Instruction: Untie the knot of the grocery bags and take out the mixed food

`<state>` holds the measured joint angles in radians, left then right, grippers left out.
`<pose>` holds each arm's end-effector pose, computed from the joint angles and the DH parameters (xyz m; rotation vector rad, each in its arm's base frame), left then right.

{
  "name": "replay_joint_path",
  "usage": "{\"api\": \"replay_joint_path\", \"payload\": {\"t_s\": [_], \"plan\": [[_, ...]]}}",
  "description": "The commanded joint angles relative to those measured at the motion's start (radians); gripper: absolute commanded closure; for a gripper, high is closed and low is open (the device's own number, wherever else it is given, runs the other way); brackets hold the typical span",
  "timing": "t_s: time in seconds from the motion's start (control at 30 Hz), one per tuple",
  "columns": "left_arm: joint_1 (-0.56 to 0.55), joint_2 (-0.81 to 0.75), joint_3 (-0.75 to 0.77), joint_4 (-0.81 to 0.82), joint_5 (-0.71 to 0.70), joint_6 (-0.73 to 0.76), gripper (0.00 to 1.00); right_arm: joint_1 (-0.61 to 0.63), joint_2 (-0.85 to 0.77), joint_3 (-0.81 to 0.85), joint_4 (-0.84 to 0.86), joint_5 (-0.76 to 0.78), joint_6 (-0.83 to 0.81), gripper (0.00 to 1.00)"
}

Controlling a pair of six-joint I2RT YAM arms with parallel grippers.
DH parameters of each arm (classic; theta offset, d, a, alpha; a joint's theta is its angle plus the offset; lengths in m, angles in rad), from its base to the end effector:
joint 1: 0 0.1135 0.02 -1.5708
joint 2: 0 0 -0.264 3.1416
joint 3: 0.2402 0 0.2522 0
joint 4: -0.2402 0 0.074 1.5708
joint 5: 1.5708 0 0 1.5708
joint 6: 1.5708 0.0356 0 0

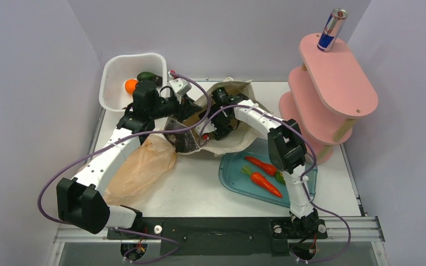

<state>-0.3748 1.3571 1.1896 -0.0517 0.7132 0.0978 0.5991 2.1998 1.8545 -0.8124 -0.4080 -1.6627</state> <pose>0.2837 -0.1366 0.3679 0.9104 1.5662 -0.8326 0.3793 0.2761 0.2028 -2.3803 0.9968 0.1858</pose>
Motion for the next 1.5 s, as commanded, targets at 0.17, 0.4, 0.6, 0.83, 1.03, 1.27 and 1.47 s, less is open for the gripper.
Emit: {"api": "replay_joint_path", "payload": {"t_s": [0.17, 0.4, 0.6, 0.83, 1.03, 1.27, 1.47], "plan": [[-0.009, -0.044, 0.061, 0.157, 0.114, -0.004, 1.00, 0.024, 0.110, 0.090, -0.053, 0.144, 0.049, 0.32], [-0.009, -0.045, 0.056, 0.148, 0.117, 0.008, 1.00, 0.036, 0.145, 0.084, -0.051, 0.156, 0.096, 0.31], [-0.009, -0.052, 0.048, 0.138, 0.114, 0.023, 1.00, 0.040, 0.162, 0.081, -0.031, 0.100, 0.086, 0.34], [0.014, -0.053, 0.043, 0.163, 0.072, -0.034, 1.00, 0.051, 0.123, 0.050, 0.006, 0.114, 0.075, 0.80], [0.062, -0.021, 0.033, 0.265, 0.043, -0.185, 1.00, 0.054, -0.038, -0.090, 0.178, 0.026, 0.152, 1.00], [0.068, -0.009, 0.007, 0.285, -0.052, -0.168, 1.00, 0.047, -0.191, -0.188, 0.383, -0.062, 0.329, 1.00], [0.064, 0.017, 0.023, 0.272, -0.128, -0.155, 1.00, 0.046, -0.293, -0.283, 0.568, -0.111, 0.428, 1.00]]}}
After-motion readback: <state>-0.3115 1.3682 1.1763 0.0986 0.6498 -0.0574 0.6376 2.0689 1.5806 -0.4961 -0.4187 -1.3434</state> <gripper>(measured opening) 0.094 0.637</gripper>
